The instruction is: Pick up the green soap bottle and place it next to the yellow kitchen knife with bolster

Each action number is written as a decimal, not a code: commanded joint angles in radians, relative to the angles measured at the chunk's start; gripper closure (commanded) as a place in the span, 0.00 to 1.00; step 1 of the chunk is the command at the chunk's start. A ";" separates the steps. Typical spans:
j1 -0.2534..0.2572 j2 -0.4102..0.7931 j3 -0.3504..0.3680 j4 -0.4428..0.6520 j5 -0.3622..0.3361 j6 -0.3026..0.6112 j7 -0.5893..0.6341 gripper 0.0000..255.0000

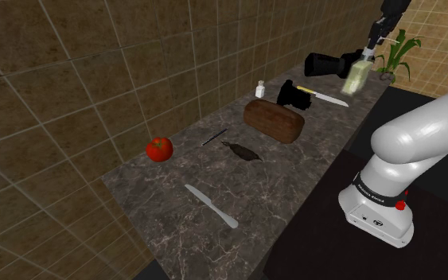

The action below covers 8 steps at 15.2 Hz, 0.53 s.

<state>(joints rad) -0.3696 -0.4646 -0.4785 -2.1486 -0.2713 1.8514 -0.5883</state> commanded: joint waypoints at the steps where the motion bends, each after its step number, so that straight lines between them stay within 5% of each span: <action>1: -0.002 -0.002 -0.004 -0.028 -0.004 0.027 0.002 1.00; 8: -0.008 0.002 -0.020 -0.118 -0.016 0.121 0.010 1.00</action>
<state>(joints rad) -0.3766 -0.4627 -0.4965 -2.2558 -0.2857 1.9605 -0.5791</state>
